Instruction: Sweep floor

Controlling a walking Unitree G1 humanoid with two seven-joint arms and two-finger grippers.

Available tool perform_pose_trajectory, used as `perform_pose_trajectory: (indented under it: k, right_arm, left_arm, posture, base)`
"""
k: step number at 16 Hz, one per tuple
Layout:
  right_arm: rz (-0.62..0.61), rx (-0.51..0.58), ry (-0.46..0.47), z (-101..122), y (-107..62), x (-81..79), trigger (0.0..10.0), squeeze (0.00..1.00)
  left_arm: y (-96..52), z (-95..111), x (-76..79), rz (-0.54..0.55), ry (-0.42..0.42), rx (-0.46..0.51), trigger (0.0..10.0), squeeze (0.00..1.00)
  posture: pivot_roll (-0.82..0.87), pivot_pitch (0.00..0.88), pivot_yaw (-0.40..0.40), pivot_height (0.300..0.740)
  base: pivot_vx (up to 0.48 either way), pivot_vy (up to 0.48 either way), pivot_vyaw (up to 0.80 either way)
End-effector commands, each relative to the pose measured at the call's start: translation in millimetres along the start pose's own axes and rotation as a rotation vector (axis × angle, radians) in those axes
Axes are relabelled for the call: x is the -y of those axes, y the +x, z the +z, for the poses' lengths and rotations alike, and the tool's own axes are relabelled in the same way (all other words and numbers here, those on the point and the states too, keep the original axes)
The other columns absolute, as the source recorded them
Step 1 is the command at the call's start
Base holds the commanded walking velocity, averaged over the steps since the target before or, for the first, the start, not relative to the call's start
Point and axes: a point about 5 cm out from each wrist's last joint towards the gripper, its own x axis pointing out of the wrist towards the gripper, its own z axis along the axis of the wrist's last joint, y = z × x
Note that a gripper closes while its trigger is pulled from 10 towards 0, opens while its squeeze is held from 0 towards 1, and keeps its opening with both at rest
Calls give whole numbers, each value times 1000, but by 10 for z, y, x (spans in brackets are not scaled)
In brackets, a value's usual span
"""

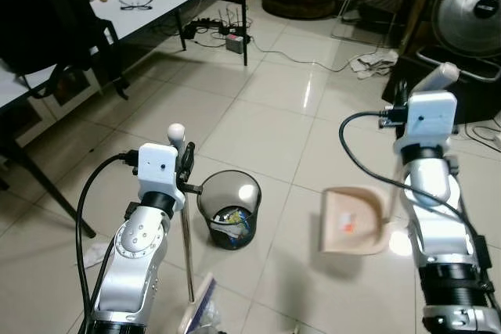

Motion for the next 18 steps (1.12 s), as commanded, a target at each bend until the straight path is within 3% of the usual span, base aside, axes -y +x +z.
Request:
perform_pose_trajectory:
  k: [1, 7, 11, 14, 18]
  right_arm:
    - [12, -10, 12, 21, -27, -25, 10000, 0]
    - [25, -81, 68, -72, -193, -115, 10000, 0]
    - [37, -117, 91, -103, -257, -142, 10000, 0]
    - [16, -138, 82, -130, -301, -110, 10000, 0]
    - [-17, -154, 70, -147, -306, -21, 10000, 0]
  left_arm:
    - [-6, 75, 1, -13, 17, 25, 10000, 0]
    - [2, 85, 1, -20, 27, 28, 10000, 0]
    - [33, 92, 14, -31, 35, 23, 10000, 0]
    - [56, 105, 42, -48, 60, 27, 10000, 0]
    - [84, 117, 69, -58, 80, 31, 10000, 0]
  posture:
    - [-40, 0, 43, 740]
    - [-41, 0, 51, 740]
    - [-46, 0, 55, 740]
    - [-50, 0, 61, 740]
    - [-54, 4, 66, 740]
  base:
    - [-311, 0, 0]
    - [-307, 0, 0]
    - [0, 0, 0]
    - [0, 0, 0]
    - [0, -330, 0]
